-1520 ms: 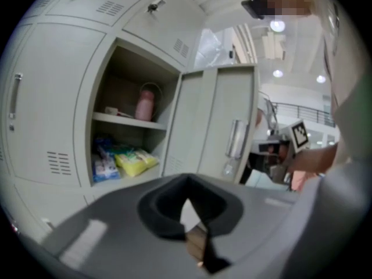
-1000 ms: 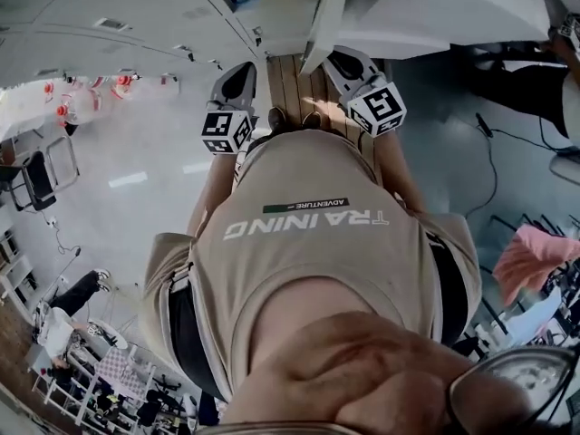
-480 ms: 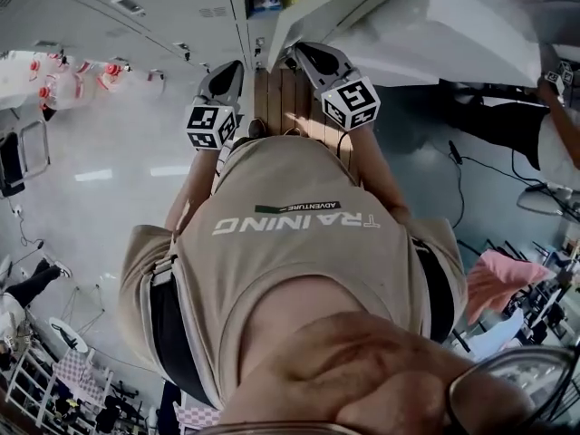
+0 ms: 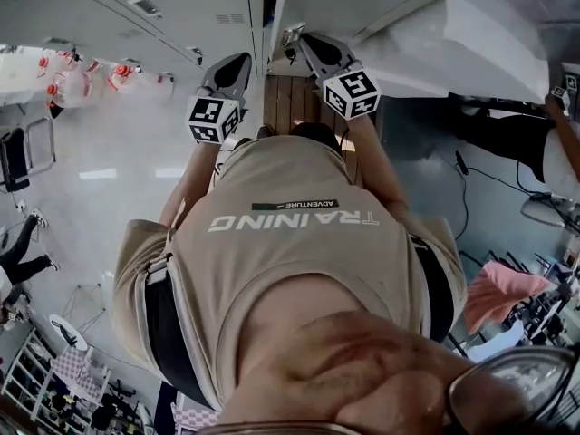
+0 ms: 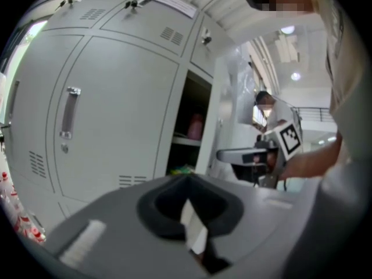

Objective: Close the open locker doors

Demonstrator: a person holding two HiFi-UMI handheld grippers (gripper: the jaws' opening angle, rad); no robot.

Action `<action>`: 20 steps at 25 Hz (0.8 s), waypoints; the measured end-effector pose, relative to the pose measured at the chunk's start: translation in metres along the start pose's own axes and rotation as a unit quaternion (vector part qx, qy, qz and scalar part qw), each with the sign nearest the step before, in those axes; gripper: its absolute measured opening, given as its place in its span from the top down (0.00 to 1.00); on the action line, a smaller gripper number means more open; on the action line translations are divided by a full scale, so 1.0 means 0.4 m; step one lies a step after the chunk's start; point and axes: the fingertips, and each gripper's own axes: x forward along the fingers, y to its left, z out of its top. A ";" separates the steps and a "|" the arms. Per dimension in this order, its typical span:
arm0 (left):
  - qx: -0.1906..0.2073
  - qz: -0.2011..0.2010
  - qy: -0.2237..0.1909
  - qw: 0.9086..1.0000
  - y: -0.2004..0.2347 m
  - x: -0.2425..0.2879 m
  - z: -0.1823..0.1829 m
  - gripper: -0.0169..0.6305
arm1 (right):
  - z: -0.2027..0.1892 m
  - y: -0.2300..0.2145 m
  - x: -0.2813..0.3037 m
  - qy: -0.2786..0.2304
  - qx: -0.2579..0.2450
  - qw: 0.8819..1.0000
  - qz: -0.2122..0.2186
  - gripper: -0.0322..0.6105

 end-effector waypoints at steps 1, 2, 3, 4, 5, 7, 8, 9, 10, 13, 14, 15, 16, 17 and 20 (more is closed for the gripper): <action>0.001 0.001 0.001 1.000 0.003 0.001 0.005 0.97 | 0.001 -0.003 0.007 0.000 0.002 1.000 0.001 0.92; 0.001 0.003 0.003 1.000 0.005 0.003 0.007 0.97 | 0.002 -0.005 0.014 0.001 0.004 1.000 0.004 0.92; -0.001 0.005 0.005 1.000 0.007 0.008 0.009 0.97 | 0.002 -0.009 0.020 0.001 0.006 1.000 0.007 0.92; -0.002 0.008 0.007 1.000 0.008 0.016 0.010 0.97 | 0.004 -0.016 0.025 0.001 0.009 1.000 0.011 0.92; -0.004 0.011 0.007 1.000 0.011 0.026 0.013 0.97 | 0.006 -0.024 0.030 -0.001 0.012 1.000 0.016 0.93; -0.010 0.024 0.005 1.000 0.019 0.046 0.023 0.97 | 0.009 -0.041 0.043 -0.008 0.016 0.999 0.031 0.92; -0.015 0.033 0.004 0.999 0.022 0.051 0.029 0.97 | 0.009 -0.047 0.051 -0.010 0.017 0.999 0.039 0.92; -0.019 0.042 0.003 0.999 0.021 0.052 0.034 0.97 | 0.006 -0.051 0.058 -0.010 0.017 0.999 0.047 0.92; -0.022 0.049 0.001 0.999 0.018 0.053 0.039 0.97 | 0.002 -0.058 0.064 -0.008 0.016 0.998 0.053 0.92; -0.030 0.070 -0.005 0.997 0.017 0.064 0.047 0.97 | -0.001 -0.086 0.079 -0.003 0.012 0.998 0.060 0.92; -0.033 0.078 -0.005 0.996 0.020 0.068 0.047 0.97 | -0.002 -0.095 0.084 -0.004 0.015 0.998 0.063 0.92; -0.036 0.086 -0.005 0.996 0.023 0.072 0.045 0.97 | -0.004 -0.104 0.088 -0.005 0.020 0.998 0.066 0.92; -0.041 0.095 -0.006 0.995 0.026 0.075 0.041 0.97 | -0.008 -0.113 0.093 -0.005 0.025 0.997 0.069 0.92; -0.047 0.104 -0.007 0.994 0.030 0.078 0.036 0.97 | -0.013 -0.121 0.098 -0.004 0.029 0.997 0.072 0.93; -0.060 0.124 -0.007 0.990 0.040 0.095 0.028 0.97 | -0.015 -0.139 0.116 -0.001 0.023 0.997 0.079 0.92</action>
